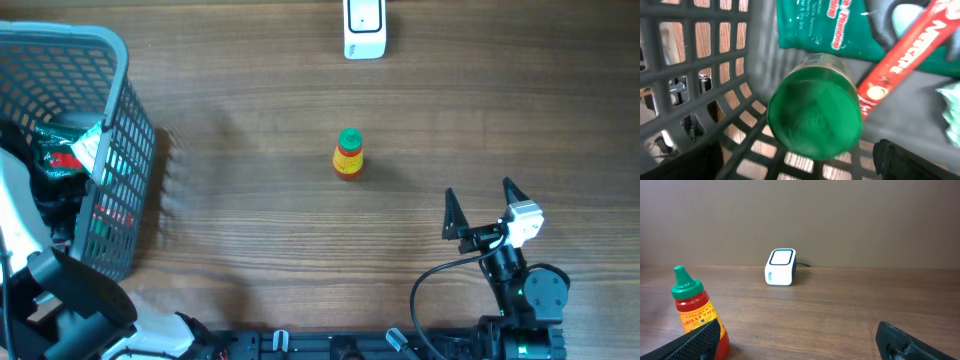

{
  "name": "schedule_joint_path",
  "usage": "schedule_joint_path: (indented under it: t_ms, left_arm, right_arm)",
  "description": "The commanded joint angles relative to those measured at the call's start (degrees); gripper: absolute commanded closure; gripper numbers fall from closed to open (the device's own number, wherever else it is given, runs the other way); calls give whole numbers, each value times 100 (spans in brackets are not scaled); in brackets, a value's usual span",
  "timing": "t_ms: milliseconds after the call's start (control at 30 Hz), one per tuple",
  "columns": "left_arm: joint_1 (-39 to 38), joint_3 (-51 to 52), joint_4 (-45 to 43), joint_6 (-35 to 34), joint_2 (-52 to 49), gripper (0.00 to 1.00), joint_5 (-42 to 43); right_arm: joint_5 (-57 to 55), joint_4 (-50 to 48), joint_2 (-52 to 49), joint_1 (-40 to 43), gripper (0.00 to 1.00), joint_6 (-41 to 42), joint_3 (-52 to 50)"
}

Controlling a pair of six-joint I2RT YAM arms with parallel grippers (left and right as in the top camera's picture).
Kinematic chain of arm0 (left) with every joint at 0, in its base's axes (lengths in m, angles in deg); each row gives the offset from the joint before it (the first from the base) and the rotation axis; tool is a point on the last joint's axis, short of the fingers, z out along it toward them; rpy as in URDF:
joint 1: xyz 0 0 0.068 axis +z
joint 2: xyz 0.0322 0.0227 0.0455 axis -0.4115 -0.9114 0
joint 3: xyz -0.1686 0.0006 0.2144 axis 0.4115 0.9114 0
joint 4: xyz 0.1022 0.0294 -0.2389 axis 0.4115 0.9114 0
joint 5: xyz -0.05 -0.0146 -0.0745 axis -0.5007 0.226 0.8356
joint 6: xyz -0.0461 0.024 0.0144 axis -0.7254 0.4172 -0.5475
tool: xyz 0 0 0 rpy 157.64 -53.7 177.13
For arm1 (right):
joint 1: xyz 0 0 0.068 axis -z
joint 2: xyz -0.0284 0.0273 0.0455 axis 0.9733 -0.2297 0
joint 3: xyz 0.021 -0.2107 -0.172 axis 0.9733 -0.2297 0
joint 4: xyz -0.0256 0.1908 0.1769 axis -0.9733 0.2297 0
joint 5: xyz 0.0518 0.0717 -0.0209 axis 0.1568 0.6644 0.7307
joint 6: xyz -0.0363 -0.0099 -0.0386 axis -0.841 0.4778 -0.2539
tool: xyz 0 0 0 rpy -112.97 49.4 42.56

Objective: Scan the item barcode
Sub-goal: 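Reach the left gripper into the basket and grasp the green-capped jar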

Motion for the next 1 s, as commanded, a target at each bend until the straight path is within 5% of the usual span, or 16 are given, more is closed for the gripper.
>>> schedule_joint_path:
  t_ms: [0, 667, 967]
  left_arm:
    - [26, 348, -136, 44, 37, 0, -122]
    - [26, 1287, -1635, 24, 37, 2, -120]
    - [26, 1285, -1707, 26, 37, 26, -120]
  right_arm:
    - [-96, -13, 35, -31, 0, 76, -7]
    - [-96, -13, 35, -31, 0, 74, -7]
    - [-94, -13, 35, -31, 0, 74, -7]
